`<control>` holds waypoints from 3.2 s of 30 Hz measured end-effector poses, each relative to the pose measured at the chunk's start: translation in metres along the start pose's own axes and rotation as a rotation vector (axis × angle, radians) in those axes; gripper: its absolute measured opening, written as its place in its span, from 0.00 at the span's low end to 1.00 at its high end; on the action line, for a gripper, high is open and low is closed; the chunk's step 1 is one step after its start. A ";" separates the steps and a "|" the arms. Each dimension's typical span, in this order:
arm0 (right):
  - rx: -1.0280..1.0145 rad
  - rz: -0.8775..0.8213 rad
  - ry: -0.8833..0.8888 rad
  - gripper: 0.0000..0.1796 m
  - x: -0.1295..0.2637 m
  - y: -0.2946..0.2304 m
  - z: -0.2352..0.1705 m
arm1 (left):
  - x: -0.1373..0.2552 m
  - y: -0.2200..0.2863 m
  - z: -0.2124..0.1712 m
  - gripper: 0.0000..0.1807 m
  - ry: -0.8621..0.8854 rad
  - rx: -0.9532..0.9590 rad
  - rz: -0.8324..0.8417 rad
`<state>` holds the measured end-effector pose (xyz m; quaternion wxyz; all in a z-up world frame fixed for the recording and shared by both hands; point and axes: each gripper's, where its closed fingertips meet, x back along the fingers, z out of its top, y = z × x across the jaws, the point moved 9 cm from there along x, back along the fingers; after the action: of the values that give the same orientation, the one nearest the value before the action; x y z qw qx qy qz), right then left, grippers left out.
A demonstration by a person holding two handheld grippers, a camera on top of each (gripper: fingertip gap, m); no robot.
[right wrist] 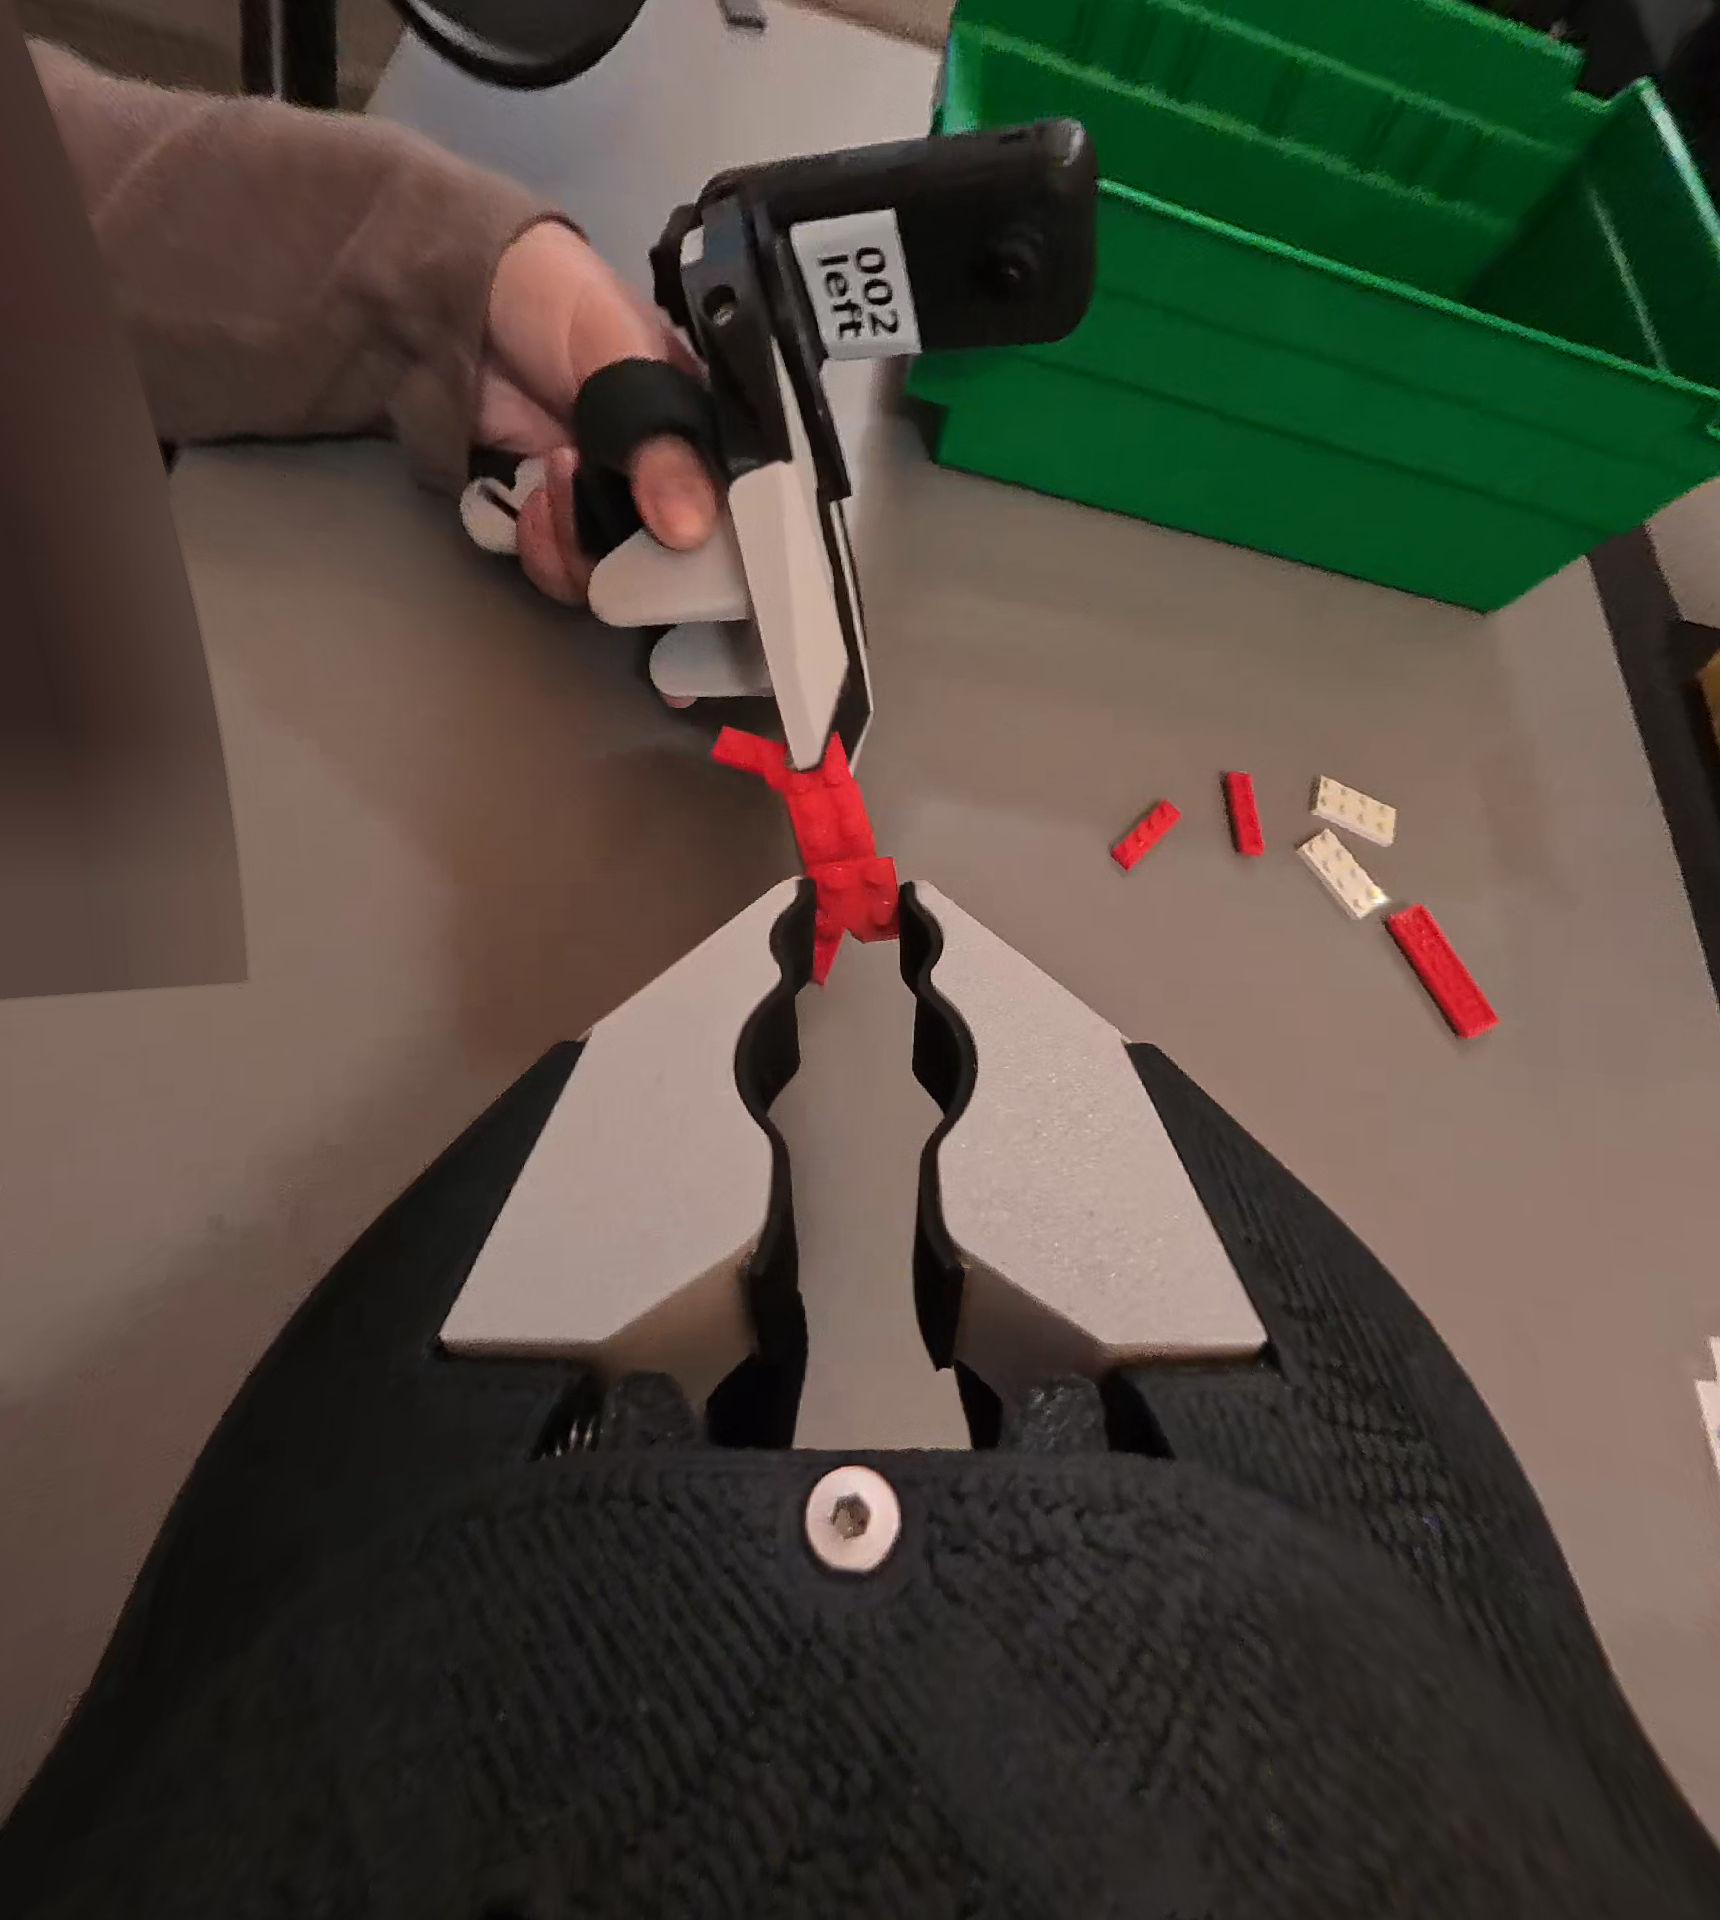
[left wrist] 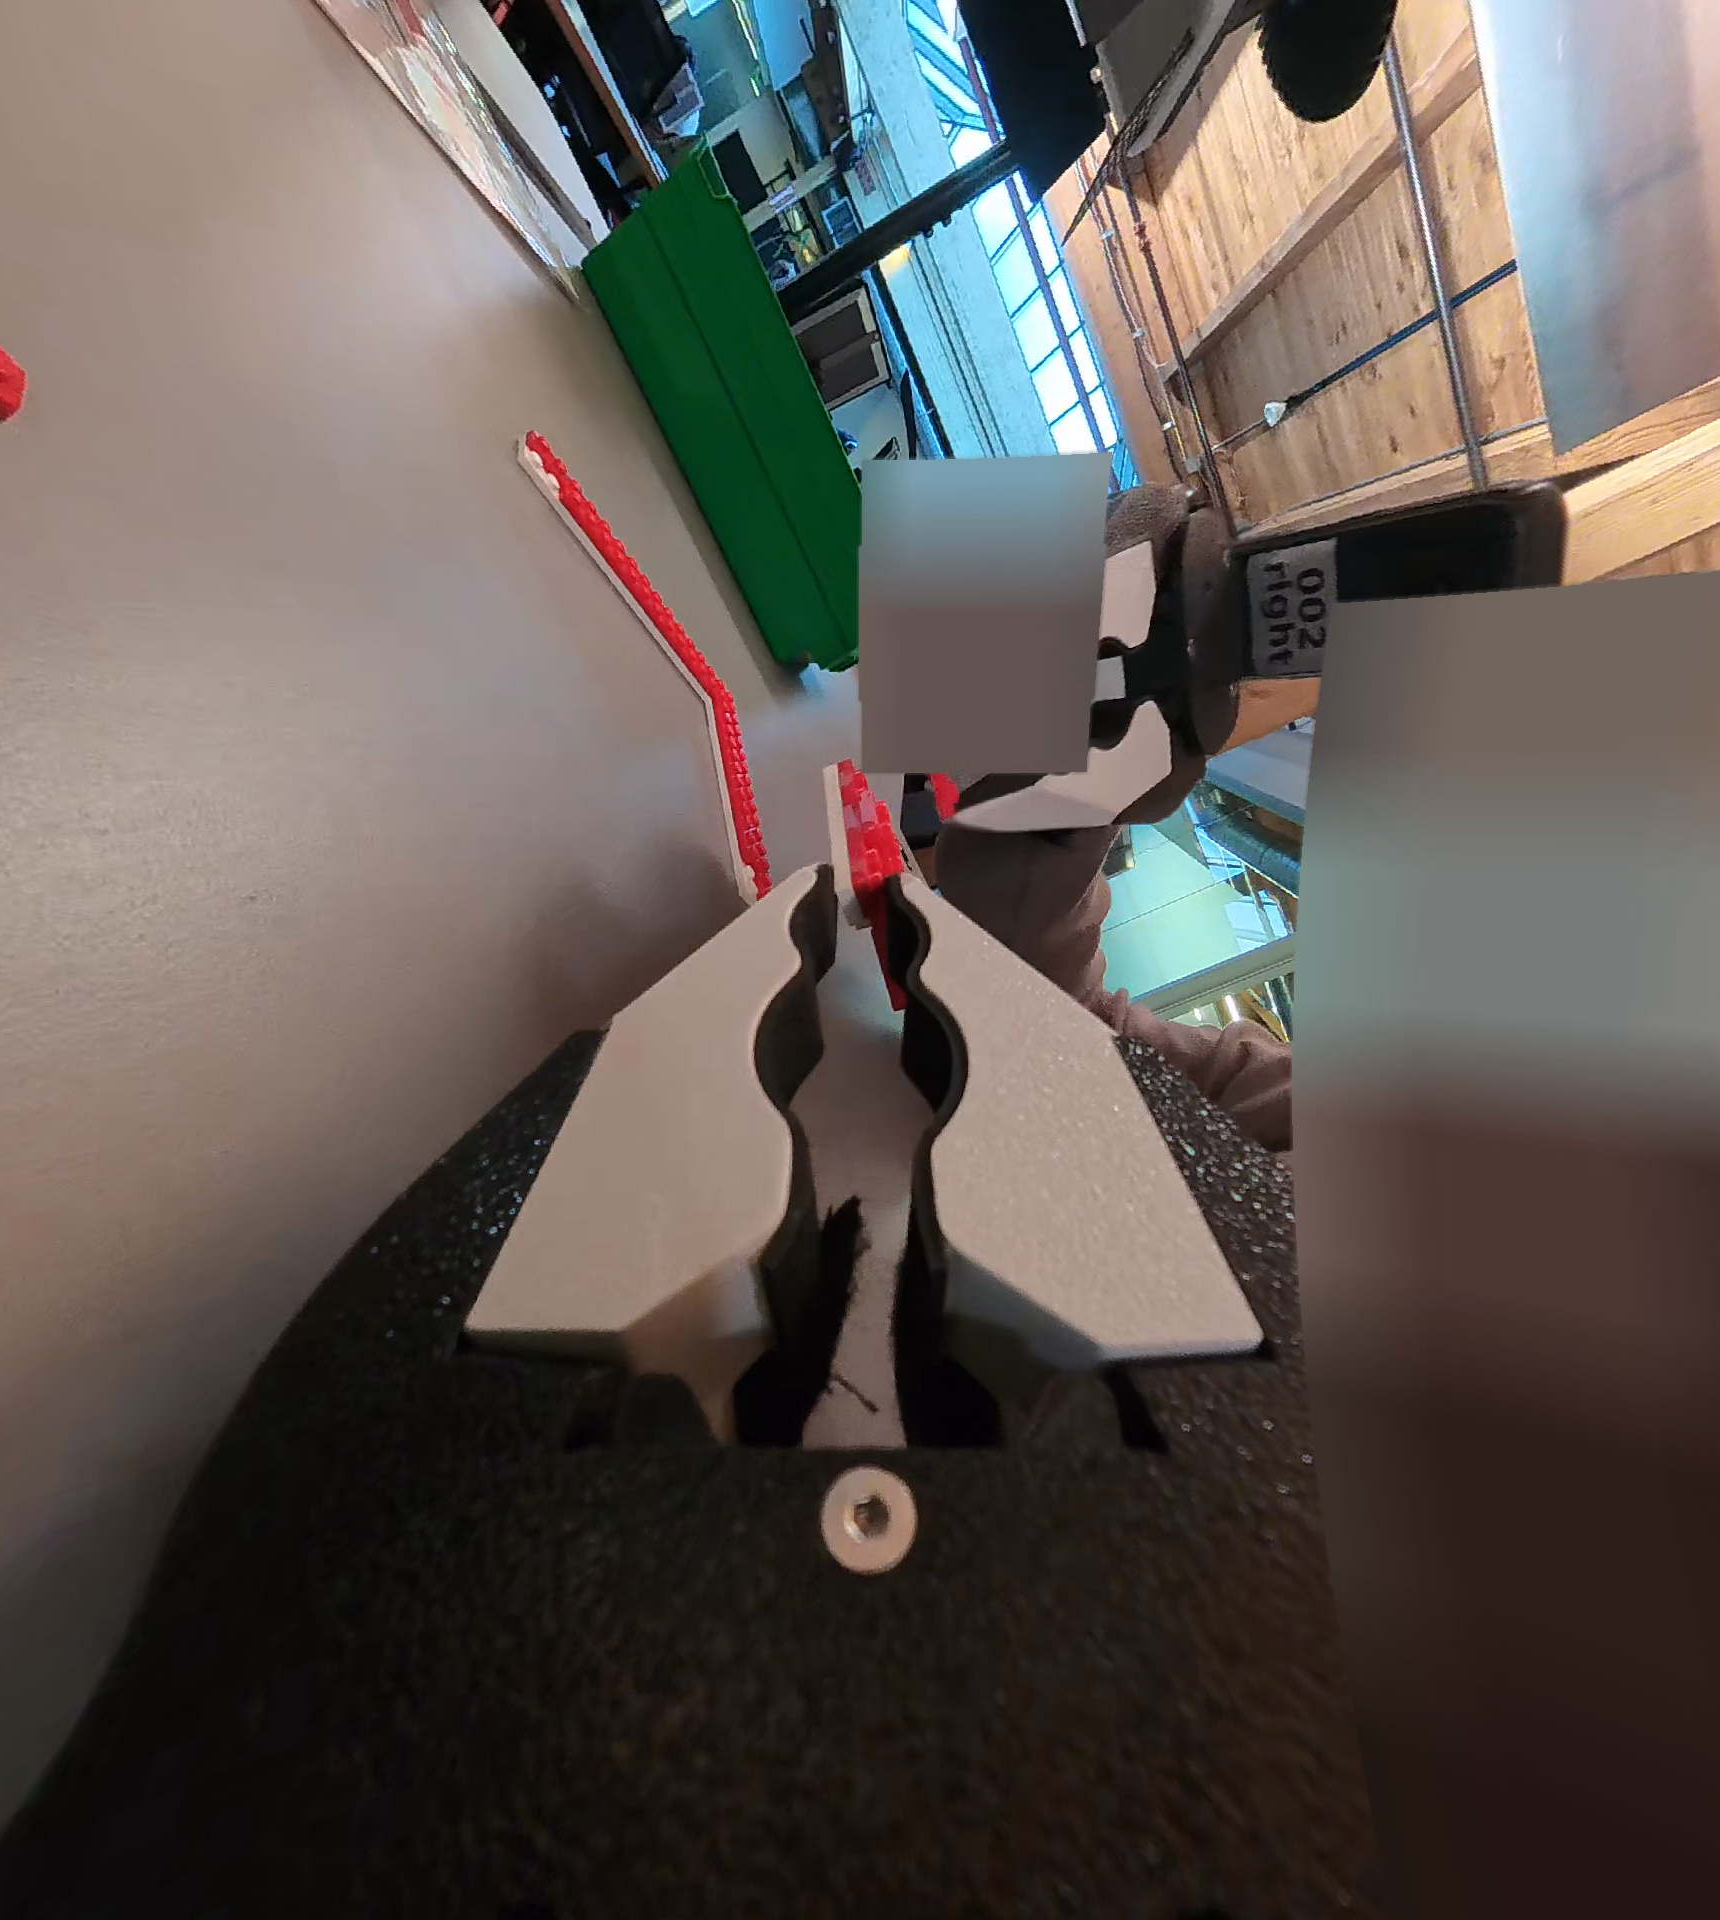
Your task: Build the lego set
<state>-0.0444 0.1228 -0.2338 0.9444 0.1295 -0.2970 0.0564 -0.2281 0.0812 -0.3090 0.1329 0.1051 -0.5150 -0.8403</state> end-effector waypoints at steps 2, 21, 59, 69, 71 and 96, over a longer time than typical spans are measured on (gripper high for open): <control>0.030 0.021 -0.042 0.08 -0.004 -0.001 0.003 | 0.001 0.000 0.000 0.04 0.005 0.005 -0.008; 0.057 0.026 -0.091 0.08 -0.014 -0.002 0.005 | 0.001 0.000 0.001 0.04 0.004 0.012 -0.020; 0.046 0.066 -0.160 0.10 -0.020 -0.005 0.003 | -0.002 0.000 -0.002 0.04 -0.031 0.001 0.000; 0.066 -0.054 -0.100 0.29 -0.009 -0.005 0.009 | -0.001 -0.001 0.000 0.04 -0.014 0.010 -0.002; 0.108 -0.135 -0.066 0.34 -0.008 -0.011 0.012 | 0.000 -0.001 0.000 0.04 -0.011 0.010 -0.007; 1.039 -0.870 -0.064 0.31 -0.046 -0.066 -0.028 | 0.001 0.000 0.001 0.04 0.007 0.021 -0.028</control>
<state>-0.0547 0.0661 -0.2966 0.6871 0.6758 -0.1798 -0.1972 -0.2298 0.0817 -0.3090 0.1216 0.1166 -0.5219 -0.8362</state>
